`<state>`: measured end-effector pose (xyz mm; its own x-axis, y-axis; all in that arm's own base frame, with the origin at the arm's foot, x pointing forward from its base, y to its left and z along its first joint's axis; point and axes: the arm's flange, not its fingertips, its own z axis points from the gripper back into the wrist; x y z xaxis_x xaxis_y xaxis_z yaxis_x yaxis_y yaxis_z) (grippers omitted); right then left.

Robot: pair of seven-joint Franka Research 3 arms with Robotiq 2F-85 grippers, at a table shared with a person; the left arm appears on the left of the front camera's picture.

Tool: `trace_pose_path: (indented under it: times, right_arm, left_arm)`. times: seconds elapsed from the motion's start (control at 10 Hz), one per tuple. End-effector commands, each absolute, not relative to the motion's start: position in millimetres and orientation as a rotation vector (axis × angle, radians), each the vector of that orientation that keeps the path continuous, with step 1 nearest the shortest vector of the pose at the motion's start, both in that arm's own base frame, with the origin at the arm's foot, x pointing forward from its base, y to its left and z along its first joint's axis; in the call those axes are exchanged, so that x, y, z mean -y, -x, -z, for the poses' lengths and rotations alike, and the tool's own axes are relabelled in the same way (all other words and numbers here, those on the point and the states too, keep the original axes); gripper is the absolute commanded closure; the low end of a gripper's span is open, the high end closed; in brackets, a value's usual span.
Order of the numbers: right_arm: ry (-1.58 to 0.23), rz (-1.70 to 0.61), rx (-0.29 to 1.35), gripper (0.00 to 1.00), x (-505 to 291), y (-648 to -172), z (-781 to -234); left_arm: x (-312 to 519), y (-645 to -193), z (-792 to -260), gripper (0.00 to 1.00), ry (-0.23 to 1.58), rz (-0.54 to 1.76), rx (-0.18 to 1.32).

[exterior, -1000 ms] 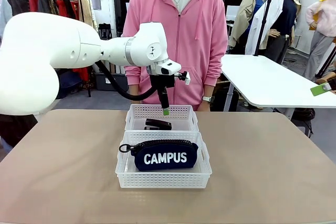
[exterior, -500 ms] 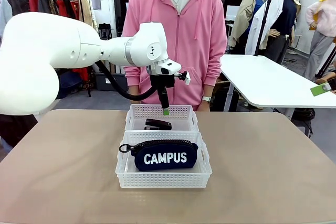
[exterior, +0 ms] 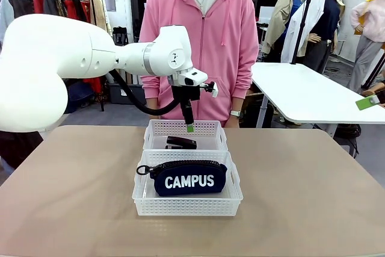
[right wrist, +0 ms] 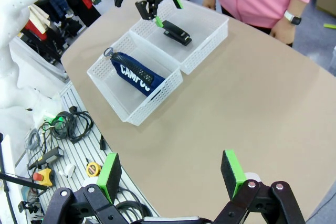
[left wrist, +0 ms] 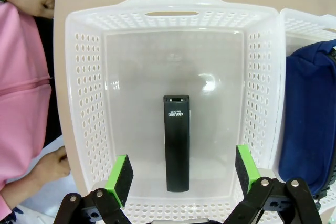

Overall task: Distribute items into two baskets.
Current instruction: Place the picked Stapler into the Organizing basket as instructed by the person.

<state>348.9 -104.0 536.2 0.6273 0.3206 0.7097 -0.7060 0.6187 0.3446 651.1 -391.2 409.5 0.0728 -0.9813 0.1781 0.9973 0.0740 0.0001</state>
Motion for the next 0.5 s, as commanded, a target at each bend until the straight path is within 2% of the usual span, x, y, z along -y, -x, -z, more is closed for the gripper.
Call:
trace_pose_path:
  times: [0.0, 0.4]
  right_arm:
    - [-0.670, -0.646, 0.663, 0.00, 103, -349, -537]
    - [-0.670, -0.646, 0.663, 0.00, 103, -349, -537]
  left_arm:
    - [384, -643, -424, 0.00, 0.127, 1.459, 0.177]
    - [329, -599, -499, 0.00, 0.125, 1.344, 0.360]
